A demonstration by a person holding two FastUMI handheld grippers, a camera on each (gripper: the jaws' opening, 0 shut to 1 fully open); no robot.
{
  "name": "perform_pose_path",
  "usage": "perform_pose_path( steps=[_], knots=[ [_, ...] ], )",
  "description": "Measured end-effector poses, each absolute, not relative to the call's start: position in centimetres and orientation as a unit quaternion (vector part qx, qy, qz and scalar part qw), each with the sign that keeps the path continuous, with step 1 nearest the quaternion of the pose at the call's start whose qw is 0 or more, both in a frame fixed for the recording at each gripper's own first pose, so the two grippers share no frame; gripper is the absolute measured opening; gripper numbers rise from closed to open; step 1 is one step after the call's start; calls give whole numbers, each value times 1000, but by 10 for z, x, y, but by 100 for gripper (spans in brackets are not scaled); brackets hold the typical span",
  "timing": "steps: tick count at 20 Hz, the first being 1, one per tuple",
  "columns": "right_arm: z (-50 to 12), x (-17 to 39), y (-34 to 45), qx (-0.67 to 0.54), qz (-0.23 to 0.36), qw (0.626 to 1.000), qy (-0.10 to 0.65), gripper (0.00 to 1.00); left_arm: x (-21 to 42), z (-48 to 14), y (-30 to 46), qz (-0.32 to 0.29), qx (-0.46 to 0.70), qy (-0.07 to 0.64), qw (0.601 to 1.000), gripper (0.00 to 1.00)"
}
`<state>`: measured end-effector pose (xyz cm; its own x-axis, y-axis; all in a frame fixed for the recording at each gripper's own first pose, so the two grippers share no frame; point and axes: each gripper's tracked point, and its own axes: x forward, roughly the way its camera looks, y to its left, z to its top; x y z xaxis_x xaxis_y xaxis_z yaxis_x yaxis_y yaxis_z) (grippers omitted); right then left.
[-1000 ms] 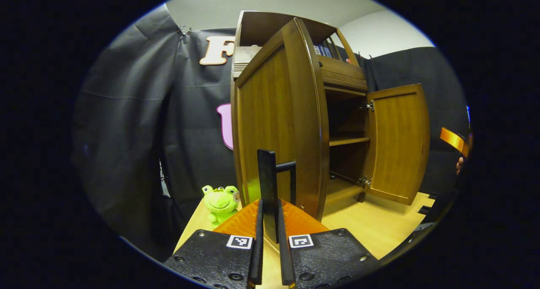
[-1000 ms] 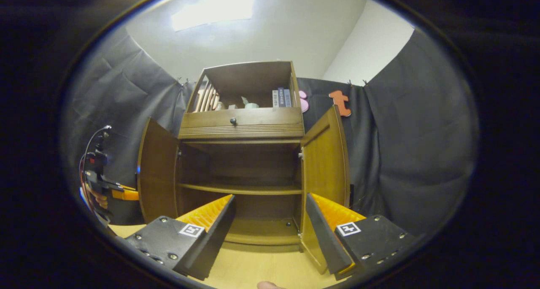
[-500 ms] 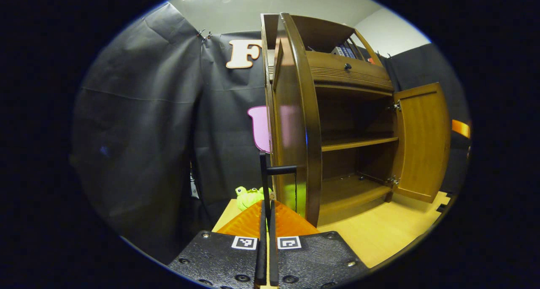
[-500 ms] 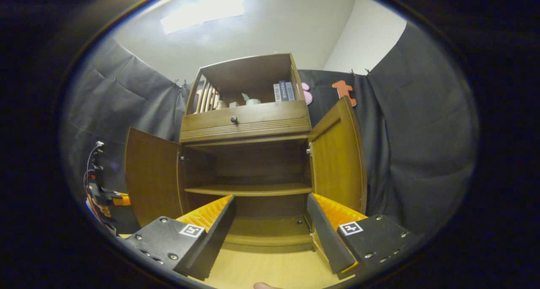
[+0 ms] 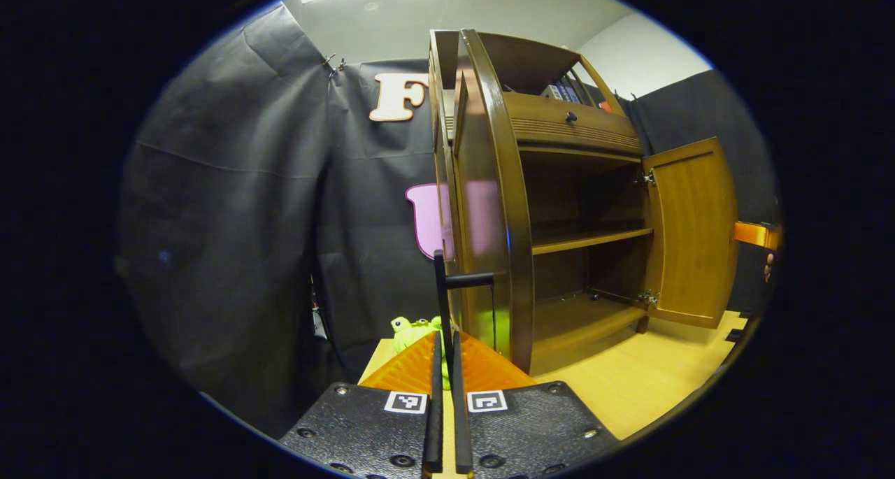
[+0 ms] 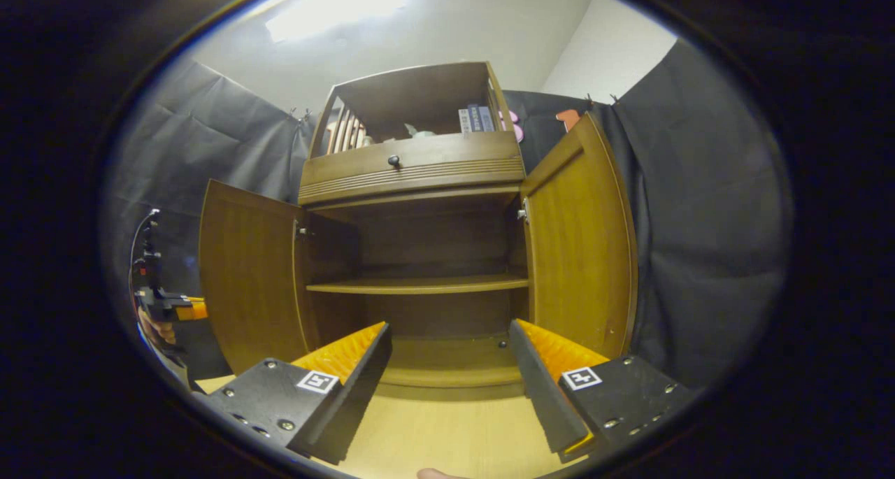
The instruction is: Open the right door of the double-door shoe cabinet with the right hand, and open the left door with the left hand.
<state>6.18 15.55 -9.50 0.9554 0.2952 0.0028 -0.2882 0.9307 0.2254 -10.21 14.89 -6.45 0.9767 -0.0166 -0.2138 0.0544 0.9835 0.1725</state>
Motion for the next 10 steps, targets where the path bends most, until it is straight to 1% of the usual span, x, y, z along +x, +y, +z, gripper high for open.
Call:
perform_pose_path(
  steps=[1, 2, 4, 5, 7, 9, 10],
  knots=[
    [-98, 61, 158, 119, 151, 981, 20, 100, -101, -64, 150, -17, 85, 106, 991, 7],
    [-103, 60, 159, 120, 152, 981, 26, 98, -101, -65, 151, -15, 81, 106, 991, 6],
    [-108, 61, 153, 115, 142, 983, 32, 97, -104, -64, 152, -8, 76, 107, 991, 8],
    [-108, 62, 150, 116, 138, 983, 33, 100, -108, -60, 151, -4, 80, 100, 992, 10],
    [-111, 62, 146, 124, 132, 983, 35, 100, -114, -54, 146, -6, 85, 90, 992, 8],
    [-112, 59, 144, 129, 131, 982, 36, 100, -120, -47, 143, 0, 79, 87, 993, 11],
    [-112, 58, 143, 132, 131, 982, 34, 97, -123, -41, 144, 13, 75, 77, 994, 13]
  ],
)
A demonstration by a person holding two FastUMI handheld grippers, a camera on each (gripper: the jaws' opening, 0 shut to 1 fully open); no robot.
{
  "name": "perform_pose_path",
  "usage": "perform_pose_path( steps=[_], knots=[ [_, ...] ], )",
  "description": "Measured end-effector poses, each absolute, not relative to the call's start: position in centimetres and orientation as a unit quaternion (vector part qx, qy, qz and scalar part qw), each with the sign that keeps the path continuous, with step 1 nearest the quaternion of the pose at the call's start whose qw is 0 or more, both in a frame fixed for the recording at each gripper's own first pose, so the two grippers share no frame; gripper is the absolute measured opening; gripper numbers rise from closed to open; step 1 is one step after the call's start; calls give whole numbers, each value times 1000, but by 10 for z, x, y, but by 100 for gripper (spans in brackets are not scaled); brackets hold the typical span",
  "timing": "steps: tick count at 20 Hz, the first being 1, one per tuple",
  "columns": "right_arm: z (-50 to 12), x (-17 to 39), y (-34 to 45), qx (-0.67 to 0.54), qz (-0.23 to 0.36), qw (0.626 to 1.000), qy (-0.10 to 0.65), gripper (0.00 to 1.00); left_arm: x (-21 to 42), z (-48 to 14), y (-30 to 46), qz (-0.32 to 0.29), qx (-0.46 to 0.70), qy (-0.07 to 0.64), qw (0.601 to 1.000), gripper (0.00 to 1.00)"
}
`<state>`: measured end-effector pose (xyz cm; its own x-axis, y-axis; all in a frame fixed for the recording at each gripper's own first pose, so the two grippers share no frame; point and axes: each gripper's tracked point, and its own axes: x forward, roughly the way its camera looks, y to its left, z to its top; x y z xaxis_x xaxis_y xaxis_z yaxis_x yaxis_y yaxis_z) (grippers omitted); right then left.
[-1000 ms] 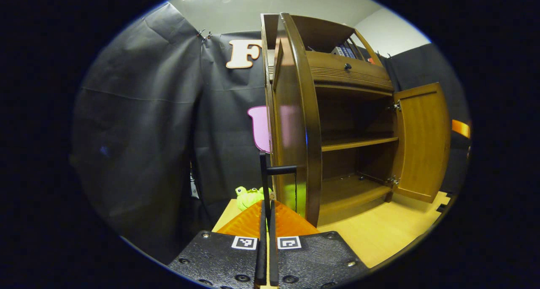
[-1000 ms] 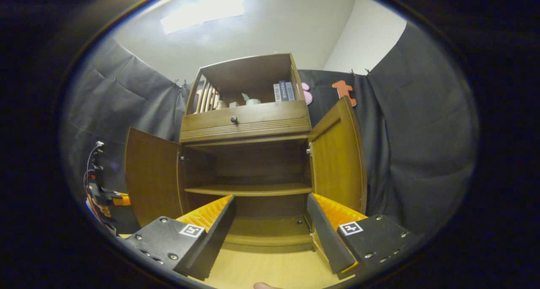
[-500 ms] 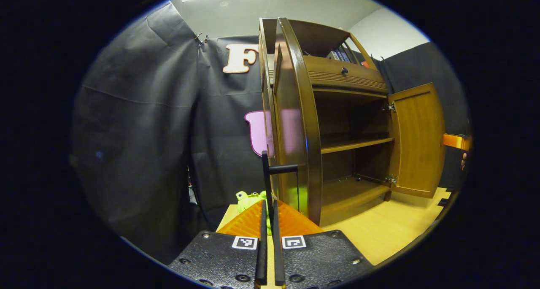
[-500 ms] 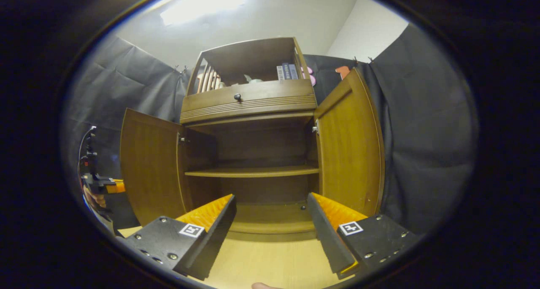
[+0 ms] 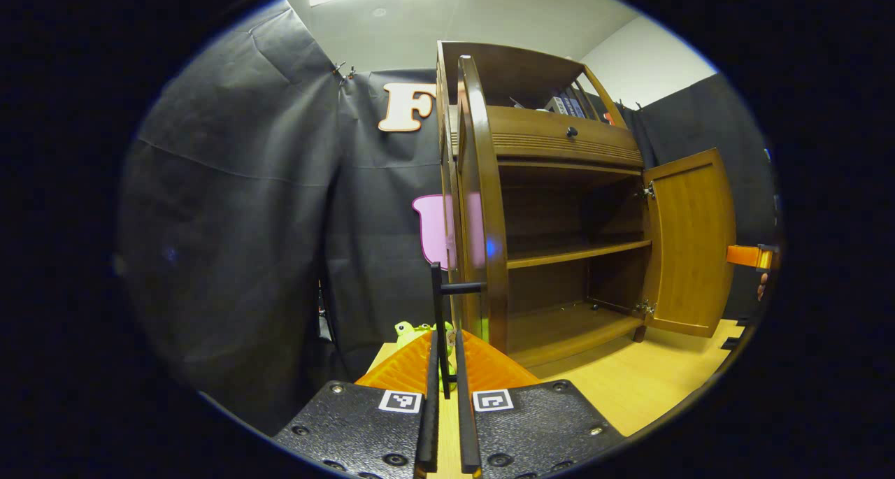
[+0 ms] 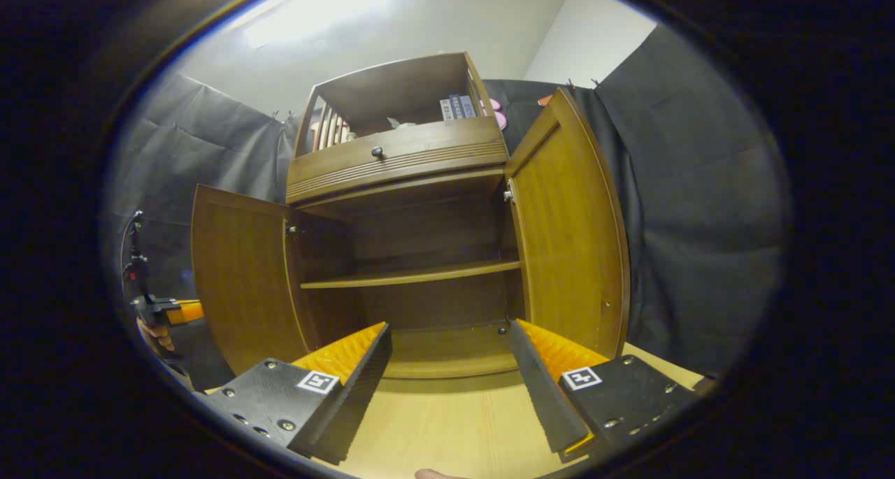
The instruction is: Open the right door of the double-door shoe cabinet with the right hand, and open the left door with the left hand.
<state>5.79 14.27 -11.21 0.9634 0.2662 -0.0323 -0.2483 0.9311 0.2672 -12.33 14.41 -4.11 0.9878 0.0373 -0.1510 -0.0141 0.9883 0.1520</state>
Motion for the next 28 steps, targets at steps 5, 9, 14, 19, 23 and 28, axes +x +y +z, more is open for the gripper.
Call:
perform_pose_path(
  steps=[5, 9, 14, 19, 23, 28],
  knots=[
    [-115, 46, 128, 131, 127, 983, 25, 100, -148, -17, 130, 60, 57, 38, 996, 12],
    [-114, 39, 106, 156, 120, 980, 15, 100, -161, 2, 88, 51, 37, 15, 998, 41],
    [-117, 24, 75, 143, 92, 985, 9, 99, -148, -6, 52, 64, 29, 28, 997, 81],
    [-117, 24, 64, 137, 81, 987, 4, 100, -121, -17, 4, 35, 27, 41, 998, 96],
    [-112, 37, 68, 113, 68, 991, 9, 100, -96, -23, -16, 37, 45, 41, 997, 93],
    [-98, 52, 83, 101, 71, 992, 14, 99, -71, -39, -48, 28, 59, 73, 995, 93]
  ],
)
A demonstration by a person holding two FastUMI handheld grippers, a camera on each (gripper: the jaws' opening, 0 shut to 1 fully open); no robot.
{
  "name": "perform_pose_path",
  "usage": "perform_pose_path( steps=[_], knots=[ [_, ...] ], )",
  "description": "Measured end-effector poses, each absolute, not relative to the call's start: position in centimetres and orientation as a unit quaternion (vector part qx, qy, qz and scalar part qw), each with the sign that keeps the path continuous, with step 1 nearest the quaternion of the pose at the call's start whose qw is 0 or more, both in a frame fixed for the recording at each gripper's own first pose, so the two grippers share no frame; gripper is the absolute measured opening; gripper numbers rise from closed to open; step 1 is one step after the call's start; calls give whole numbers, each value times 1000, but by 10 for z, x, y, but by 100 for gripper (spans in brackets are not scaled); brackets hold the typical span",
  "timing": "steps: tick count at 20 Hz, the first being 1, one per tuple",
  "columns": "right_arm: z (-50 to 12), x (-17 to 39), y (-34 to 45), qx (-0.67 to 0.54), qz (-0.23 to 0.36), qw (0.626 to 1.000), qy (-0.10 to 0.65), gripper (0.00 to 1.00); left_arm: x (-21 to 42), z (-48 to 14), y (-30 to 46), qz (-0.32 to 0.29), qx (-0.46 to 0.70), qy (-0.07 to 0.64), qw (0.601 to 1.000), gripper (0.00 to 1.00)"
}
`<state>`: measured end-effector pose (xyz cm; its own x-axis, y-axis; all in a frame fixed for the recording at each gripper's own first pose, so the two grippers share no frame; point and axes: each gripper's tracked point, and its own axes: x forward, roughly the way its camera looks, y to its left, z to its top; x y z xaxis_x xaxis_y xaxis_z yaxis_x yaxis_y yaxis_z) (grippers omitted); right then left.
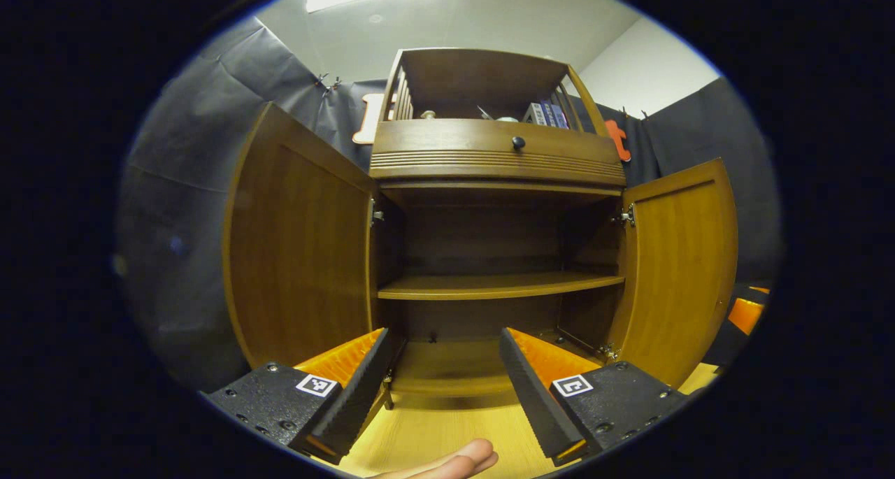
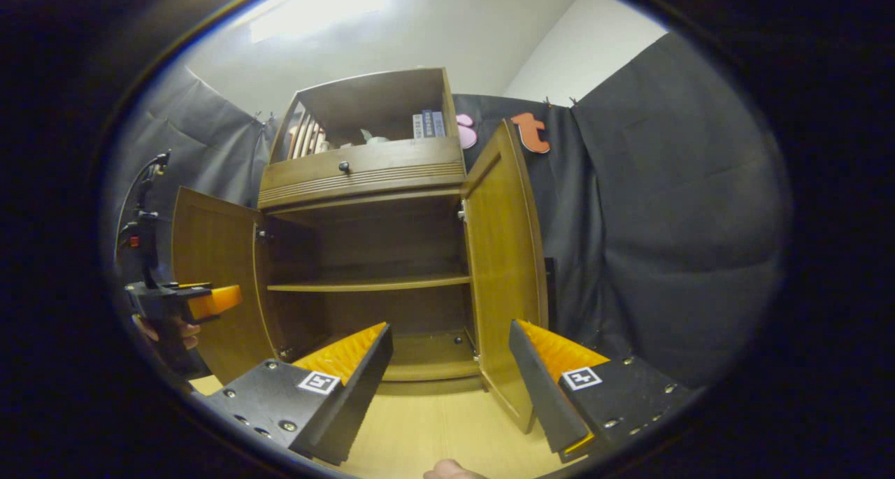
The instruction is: Open the right door of the double-door shoe cabinet with the right hand, and open the left door with the left hand.
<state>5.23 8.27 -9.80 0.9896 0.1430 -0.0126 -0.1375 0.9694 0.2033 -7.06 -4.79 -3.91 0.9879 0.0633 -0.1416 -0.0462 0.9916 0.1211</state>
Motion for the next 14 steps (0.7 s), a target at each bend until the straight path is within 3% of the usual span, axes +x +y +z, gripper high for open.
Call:
perform_pose_path(
  steps=[14],
  knots=[
    [-79, 114, 95, 107, 67, 992, 20, 99, -23, -30, -150, -53, 11, 67, 996, 96]
  ],
)
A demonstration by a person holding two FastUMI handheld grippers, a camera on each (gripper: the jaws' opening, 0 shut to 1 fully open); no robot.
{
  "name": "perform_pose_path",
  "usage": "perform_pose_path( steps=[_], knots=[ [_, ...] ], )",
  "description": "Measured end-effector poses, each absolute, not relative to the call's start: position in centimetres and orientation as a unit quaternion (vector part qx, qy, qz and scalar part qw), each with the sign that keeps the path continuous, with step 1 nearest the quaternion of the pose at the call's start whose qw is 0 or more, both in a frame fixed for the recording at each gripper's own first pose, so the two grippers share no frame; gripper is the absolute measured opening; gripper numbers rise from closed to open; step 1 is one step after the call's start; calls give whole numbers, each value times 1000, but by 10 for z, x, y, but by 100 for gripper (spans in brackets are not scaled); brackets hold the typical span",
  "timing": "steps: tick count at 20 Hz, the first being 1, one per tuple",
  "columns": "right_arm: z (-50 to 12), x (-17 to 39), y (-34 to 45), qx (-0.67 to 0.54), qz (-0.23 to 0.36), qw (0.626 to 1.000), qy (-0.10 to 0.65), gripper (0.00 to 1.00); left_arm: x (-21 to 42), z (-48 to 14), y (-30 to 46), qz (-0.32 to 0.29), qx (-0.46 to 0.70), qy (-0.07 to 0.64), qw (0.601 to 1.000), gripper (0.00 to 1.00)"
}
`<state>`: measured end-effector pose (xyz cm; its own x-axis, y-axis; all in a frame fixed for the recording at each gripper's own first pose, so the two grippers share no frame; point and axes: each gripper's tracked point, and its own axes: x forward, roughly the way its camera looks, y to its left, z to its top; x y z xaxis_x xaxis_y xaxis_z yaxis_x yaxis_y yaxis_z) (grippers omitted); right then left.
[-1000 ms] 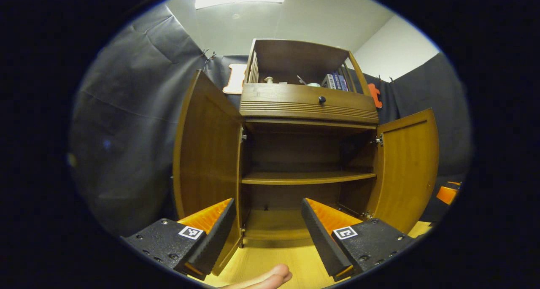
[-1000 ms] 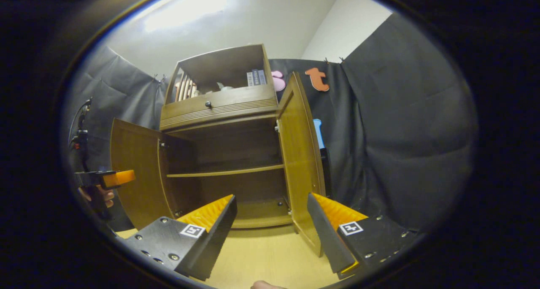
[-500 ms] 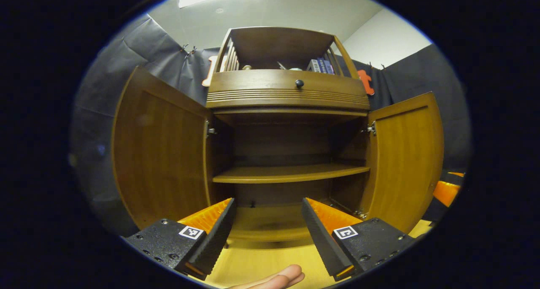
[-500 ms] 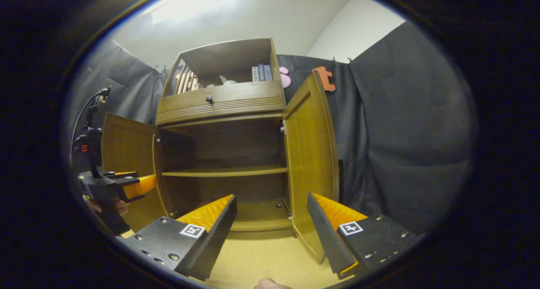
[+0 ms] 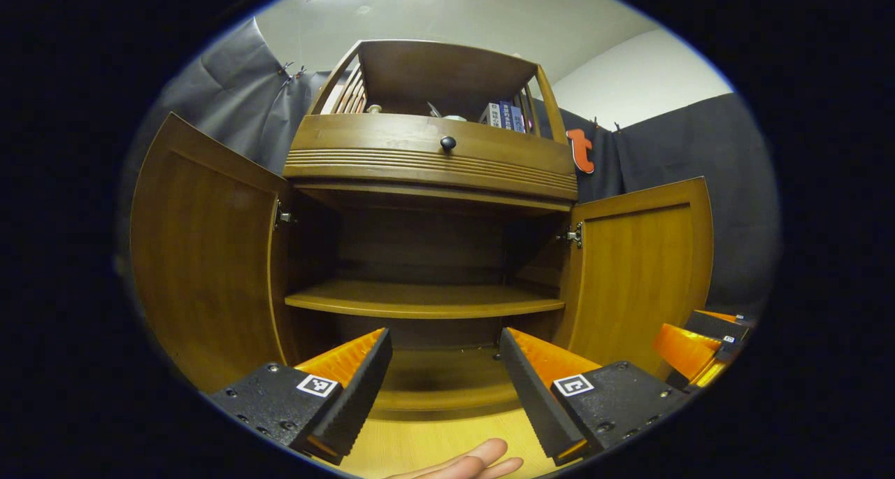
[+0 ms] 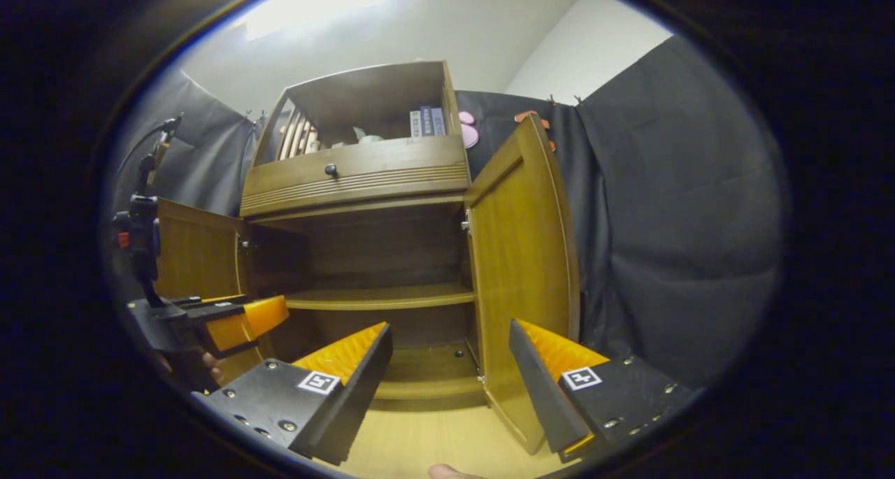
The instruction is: Open the right door of the double-door shoe cabinet with the right hand, and open the left door with the left hand.
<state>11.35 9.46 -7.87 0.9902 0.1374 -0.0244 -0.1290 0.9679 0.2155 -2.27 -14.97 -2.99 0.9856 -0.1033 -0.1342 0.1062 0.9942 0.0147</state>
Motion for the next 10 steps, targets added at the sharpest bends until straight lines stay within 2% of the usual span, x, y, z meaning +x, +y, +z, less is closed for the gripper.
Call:
perform_pose_path(
  steps=[3, 6, 7, 10],
  knots=[
    [-81, 123, 107, 106, 75, 991, 21, 99, -21, -31, -142, -45, 33, 53, 997, 93],
    [-89, 129, 113, 95, 49, 994, 19, 99, -19, -23, -139, -41, 39, 37, 998, 94],
    [-90, 127, 121, 98, 53, 994, 18, 96, -21, -23, -135, -39, 44, 35, 998, 96],
    [-97, 121, 141, 98, 75, 992, 28, 100, -20, -19, -128, -39, 41, 33, 998, 94]
  ],
)
